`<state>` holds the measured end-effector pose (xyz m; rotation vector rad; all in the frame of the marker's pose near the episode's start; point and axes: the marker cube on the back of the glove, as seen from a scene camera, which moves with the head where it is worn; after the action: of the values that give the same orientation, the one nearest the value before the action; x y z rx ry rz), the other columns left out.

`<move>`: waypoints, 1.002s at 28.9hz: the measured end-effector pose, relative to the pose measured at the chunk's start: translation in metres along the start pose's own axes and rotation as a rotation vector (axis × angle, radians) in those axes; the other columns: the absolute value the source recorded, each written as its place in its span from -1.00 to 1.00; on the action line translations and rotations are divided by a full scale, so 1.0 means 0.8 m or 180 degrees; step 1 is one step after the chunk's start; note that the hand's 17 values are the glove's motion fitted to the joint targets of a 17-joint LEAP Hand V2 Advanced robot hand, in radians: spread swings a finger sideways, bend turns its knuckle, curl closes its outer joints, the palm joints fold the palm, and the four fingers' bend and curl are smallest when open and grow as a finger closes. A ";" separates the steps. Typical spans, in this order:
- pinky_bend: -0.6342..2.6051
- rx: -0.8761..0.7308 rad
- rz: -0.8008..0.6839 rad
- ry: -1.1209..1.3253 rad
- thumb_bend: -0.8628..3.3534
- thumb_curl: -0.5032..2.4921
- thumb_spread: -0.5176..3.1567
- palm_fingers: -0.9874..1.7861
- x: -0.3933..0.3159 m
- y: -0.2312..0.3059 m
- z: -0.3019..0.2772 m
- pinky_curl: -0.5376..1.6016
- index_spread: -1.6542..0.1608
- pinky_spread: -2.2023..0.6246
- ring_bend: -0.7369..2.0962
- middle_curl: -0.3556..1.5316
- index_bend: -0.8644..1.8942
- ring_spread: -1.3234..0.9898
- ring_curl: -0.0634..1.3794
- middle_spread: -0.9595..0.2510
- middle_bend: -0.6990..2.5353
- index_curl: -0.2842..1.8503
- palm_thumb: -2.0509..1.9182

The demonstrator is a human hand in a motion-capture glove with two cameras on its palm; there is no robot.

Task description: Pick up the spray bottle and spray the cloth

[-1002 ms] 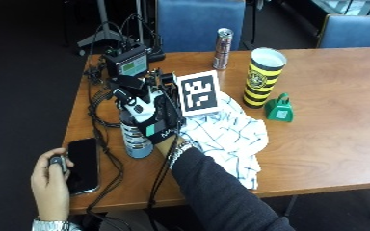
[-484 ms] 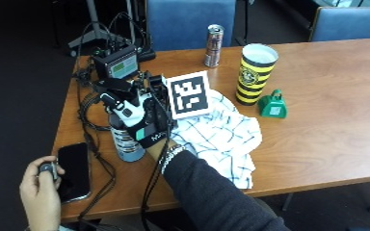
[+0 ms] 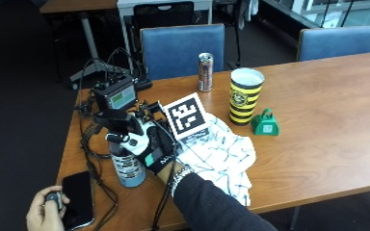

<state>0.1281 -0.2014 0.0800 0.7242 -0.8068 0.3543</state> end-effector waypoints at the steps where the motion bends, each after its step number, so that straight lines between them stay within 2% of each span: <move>1: -0.34 -0.0045 0.0051 0.0025 -0.61 -0.46 -0.15 0.58 0.006 0.004 -0.001 -0.15 0.49 0.40 -0.09 -0.13 -0.21 -0.04 -0.37 0.20 -0.18 -0.33 0.32; 7: -0.39 -0.0591 0.0314 0.0580 -0.61 -0.46 -0.20 0.33 0.025 0.028 -0.025 -0.15 0.47 0.51 -0.13 -0.18 -0.27 -0.03 -0.37 0.23 -0.28 -0.34 0.28; 8: -0.40 -0.0700 0.0324 0.0732 -0.62 -0.46 -0.21 0.21 0.024 0.033 -0.031 -0.16 0.47 0.55 -0.14 -0.19 -0.32 -0.01 -0.38 0.26 -0.31 -0.36 0.28; 10: -0.39 -0.0877 0.0305 0.1029 -0.62 -0.46 -0.22 0.12 0.021 0.042 -0.042 -0.14 0.47 0.59 -0.14 -0.20 -0.34 0.00 -0.36 0.29 -0.32 -0.37 0.27; 17: -0.39 -0.1554 0.0030 0.1852 -0.62 -0.46 -0.24 0.09 0.001 0.071 -0.087 -0.17 0.48 0.66 -0.15 -0.23 -0.32 0.04 -0.42 0.38 -0.36 -0.45 0.23; 29: -0.44 -0.2294 -0.0918 0.2243 -0.61 -0.46 -0.25 0.06 -0.088 0.150 -0.097 -0.19 0.43 0.70 -0.21 -0.24 -0.26 0.05 -0.46 0.40 -0.39 -0.46 0.20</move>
<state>0.0579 -0.0631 0.0435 0.0067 -0.1159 0.0265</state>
